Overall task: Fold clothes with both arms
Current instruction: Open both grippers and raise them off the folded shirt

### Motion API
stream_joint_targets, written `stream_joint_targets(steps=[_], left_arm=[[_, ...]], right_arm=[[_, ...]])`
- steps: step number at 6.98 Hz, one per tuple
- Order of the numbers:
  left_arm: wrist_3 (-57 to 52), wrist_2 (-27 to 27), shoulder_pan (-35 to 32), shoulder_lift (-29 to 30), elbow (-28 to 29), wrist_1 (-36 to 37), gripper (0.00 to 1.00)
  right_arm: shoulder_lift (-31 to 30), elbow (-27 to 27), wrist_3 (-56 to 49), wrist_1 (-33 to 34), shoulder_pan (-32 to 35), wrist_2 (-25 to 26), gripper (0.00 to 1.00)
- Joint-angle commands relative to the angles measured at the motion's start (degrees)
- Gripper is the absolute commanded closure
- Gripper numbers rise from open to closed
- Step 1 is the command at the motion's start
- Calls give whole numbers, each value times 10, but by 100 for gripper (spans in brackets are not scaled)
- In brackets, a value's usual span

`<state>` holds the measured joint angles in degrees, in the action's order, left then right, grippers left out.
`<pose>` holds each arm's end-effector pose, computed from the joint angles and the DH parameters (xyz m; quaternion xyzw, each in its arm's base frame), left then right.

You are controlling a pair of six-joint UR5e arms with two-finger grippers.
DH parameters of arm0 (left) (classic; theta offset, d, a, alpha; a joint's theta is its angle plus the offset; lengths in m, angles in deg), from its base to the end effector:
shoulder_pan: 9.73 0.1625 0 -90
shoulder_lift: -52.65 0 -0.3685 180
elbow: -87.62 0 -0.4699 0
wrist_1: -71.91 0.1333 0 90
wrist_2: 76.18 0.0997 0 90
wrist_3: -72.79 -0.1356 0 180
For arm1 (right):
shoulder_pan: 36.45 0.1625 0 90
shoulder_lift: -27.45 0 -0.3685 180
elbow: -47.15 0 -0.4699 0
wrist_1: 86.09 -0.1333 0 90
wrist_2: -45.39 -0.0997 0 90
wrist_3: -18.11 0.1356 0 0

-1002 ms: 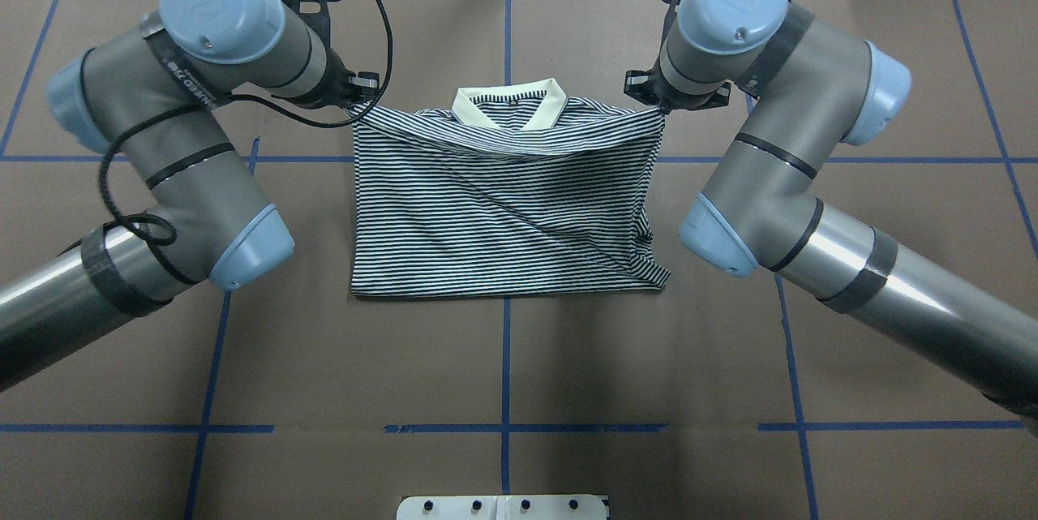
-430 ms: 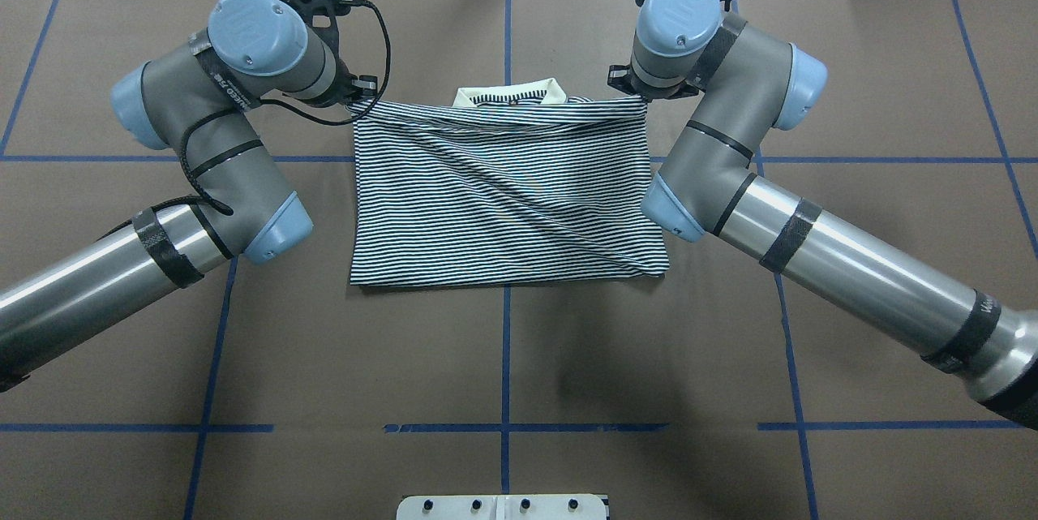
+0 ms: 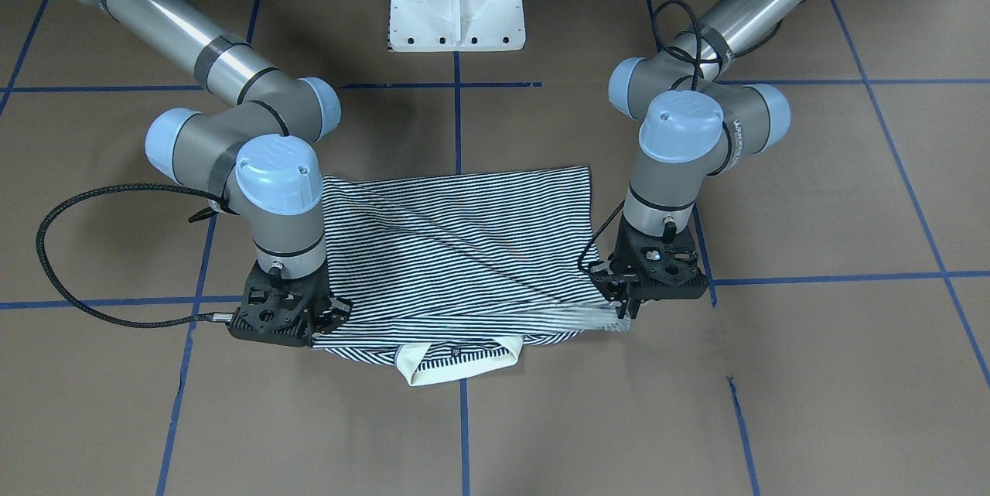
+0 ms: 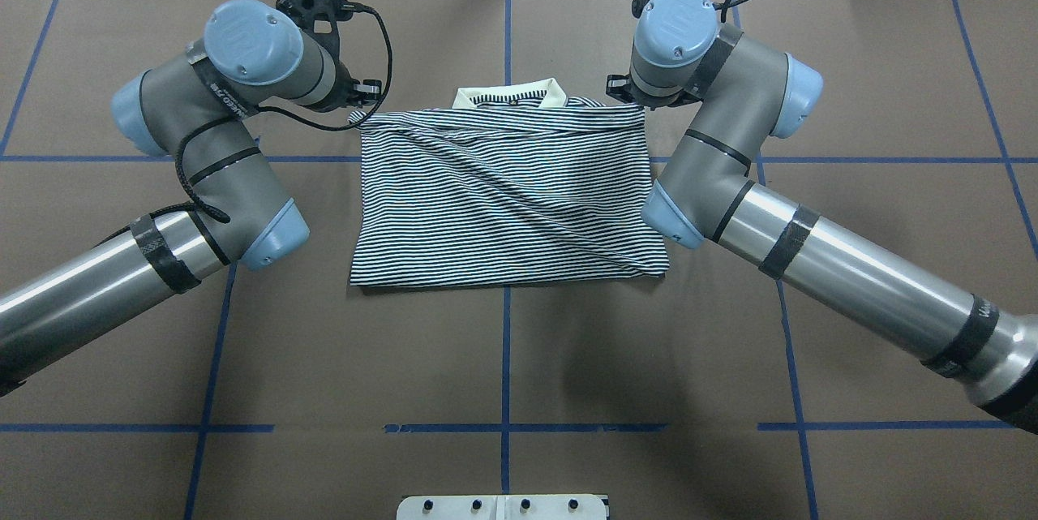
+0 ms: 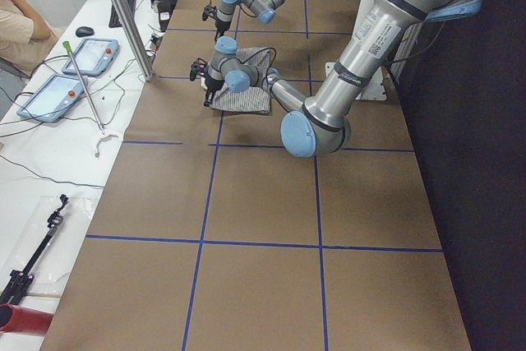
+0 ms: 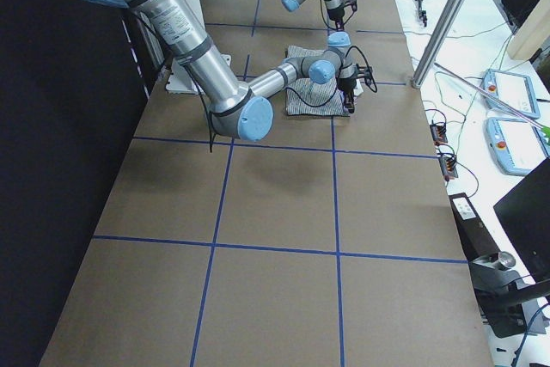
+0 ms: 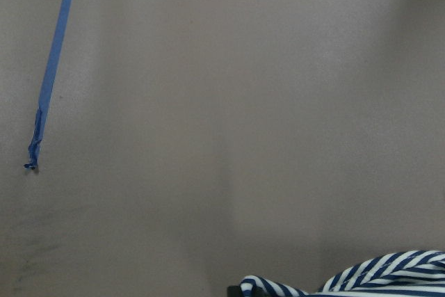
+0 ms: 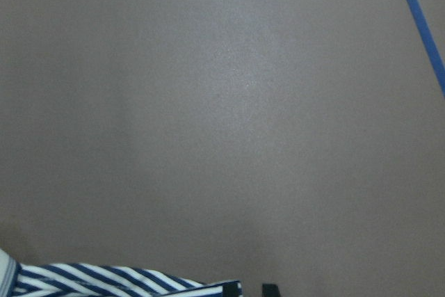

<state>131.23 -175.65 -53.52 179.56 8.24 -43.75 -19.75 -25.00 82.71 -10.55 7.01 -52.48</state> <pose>0.5075 -0.6402 0.2529 0.2080 0.3908 -0.0595 0.8947 -0.5299 -0.6602 0.2751 0.1369 -0.3140 0.1246 0.9312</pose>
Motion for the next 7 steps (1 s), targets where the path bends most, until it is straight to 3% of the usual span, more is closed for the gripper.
stream_joint_targets(steps=[1,2,4,5,6,7], left_arm=[[-5,-15,1,-47,-76,-19,0],[-4,-27,4,-71,-102,-23,0],[32,-23,67,-160,-189,-31,0],[104,-14,110,-195,-206,-88,9],[166,29,149,-207,-206,-112,36],[193,38,168,-206,-207,-112,48]], right_arm=[[-11,-18,-110,-1,41,-36,0],[-22,-25,-170,-4,70,-94,0],[-84,-115,-190,-2,79,-113,0],[-87,-120,-186,-2,79,-112,0],[-88,-119,-186,-2,79,-111,0],[-90,-119,-186,-2,79,-111,0]])
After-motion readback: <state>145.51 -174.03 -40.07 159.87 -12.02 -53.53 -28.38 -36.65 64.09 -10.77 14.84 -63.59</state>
